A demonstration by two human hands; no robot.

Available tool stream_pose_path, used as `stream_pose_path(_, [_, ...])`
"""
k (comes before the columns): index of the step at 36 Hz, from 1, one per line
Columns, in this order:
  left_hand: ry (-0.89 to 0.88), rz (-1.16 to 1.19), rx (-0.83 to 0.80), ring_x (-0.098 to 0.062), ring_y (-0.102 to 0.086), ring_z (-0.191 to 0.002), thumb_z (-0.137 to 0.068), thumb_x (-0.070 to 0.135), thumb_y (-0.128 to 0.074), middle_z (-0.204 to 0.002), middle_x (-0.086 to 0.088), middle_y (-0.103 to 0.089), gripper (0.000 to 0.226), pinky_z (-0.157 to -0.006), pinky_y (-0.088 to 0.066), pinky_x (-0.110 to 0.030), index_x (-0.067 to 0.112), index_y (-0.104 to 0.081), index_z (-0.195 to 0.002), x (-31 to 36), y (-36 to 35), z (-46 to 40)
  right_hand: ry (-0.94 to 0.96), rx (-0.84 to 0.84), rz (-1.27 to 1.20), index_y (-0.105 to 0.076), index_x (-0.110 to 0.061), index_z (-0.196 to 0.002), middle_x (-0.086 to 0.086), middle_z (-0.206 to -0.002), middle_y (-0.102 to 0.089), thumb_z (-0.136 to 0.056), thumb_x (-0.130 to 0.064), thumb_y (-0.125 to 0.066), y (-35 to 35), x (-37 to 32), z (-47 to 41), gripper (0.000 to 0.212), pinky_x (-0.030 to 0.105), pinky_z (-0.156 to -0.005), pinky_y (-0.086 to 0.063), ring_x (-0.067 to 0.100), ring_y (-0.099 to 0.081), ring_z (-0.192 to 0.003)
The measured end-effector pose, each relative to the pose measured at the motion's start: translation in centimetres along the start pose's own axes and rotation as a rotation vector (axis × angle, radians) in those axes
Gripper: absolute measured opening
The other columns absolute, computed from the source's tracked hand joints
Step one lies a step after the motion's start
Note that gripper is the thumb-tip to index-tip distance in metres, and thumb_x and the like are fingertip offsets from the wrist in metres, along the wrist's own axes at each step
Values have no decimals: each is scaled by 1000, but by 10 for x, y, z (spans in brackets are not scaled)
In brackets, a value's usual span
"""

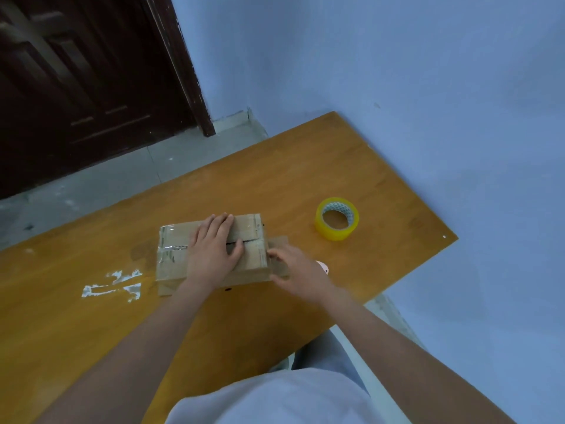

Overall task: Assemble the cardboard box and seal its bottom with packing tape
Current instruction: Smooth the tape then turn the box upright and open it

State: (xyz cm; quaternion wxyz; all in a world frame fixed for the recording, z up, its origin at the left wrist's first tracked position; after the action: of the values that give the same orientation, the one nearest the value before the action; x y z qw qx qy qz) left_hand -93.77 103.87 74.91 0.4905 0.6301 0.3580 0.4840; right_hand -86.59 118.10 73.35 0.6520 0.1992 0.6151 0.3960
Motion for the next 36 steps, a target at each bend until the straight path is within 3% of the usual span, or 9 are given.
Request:
stream_pose_path(7, [3, 6, 4, -19, -25, -141, -93, 40, -48, -147, 0, -40, 55, -115, -16, -39, 17, -39, -142, 3, 1, 2, 114, 95, 329, -56, -7, -123, 10, -116, -62, -91, -26, -57, -1, -16, 7, 38, 36, -87, -42, 27, -57, -106])
stream_pose_path(10, [7, 3, 6, -19, -25, -141, -93, 40, -47, -147, 0, -40, 55, -115, -15, -39, 17, -39, -142, 3, 2, 2, 178, 184, 444, -67, -6, -83, 8, -76, -67, -72, -20, -78, 7, -32, 8, 20, 29, -61, -47, 25, -65, -69])
stream_pose_path(12, [5, 2, 4, -19, -25, -141, -93, 41, -46, -148, 0, -40, 55, -115, -15, -39, 17, -39, -143, 3, 2, 2, 168, 210, 524, -64, -14, -63, 0, -58, -62, -55, -23, -87, 10, -38, 6, 26, 21, -50, -43, 17, -60, -51])
stream_pose_path(19, [8, -9, 4, -19, -24, -141, -93, 41, -46, -148, 0, -39, 56, -115, -13, -38, 17, -38, -143, 3, 3, 1, 126, 108, 716, -60, -22, -49, -7, -45, -57, -37, -23, -90, 2, -40, -3, 33, 16, -44, -37, 9, -55, -39])
stream_pose_path(21, [6, -13, 1, -19, -24, -141, -93, 41, -45, -148, 0, -38, 56, -115, -13, -38, 17, -38, -143, 4, 3, 1, 152, 53, 742, -63, -21, -56, -6, -52, -62, -45, -22, -88, -3, -38, -6, 28, 18, -47, -40, 10, -59, -46])
stream_pose_path(23, [3, -18, 2, -19, -24, -141, -93, 41, -45, -148, 0, -38, 56, -115, -13, -39, 17, -37, -143, 4, 3, 1, 188, -40, 738, -66, -15, -82, 1, -82, -71, -76, -19, -71, -9, -31, -9, 10, 27, -63, -45, 17, -67, -73])
stream_pose_path(25, [2, -17, 3, -19, -24, -141, -93, 41, -45, -148, 0, -38, 56, -115, -14, -39, 17, -38, -143, 4, 3, 2, 248, -130, 728, -61, -11, -100, 7, -102, -68, -90, -12, -53, -16, -25, -13, 12, 34, -75, -45, 25, -64, -93])
stream_pose_path(32, [7, -15, -11, -19, -24, -142, -93, 43, -44, -150, 1, -37, 57, -115, -14, -39, 18, -37, -144, 3, 2, 1, 516, -107, 658, -66, -6, -86, 11, -89, -71, -82, -11, -65, 3, -46, -9, 6, 36, -71, -52, 27, -68, -82])
stream_pose_path(36, [3, -15, -4, -19, -24, -141, -94, 43, -44, -150, 2, -37, 56, -115, -15, -39, 18, -38, -143, 2, 1, 1, 552, -228, 787, -59, -13, -110, 5, -119, -62, -98, -27, -42, -5, -38, -18, 25, 34, -88, -38, 23, -56, -112])
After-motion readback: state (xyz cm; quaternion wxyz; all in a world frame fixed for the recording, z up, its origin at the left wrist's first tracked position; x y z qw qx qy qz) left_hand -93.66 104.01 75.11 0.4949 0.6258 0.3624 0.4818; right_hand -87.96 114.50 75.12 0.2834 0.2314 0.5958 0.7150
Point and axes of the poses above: each hand's wrist, its own z-axis away from the middle knuckle, its own y-axis out of the back of the hand, x = y × z, the point moved 10 cm from there along -z, towards the middle knuckle
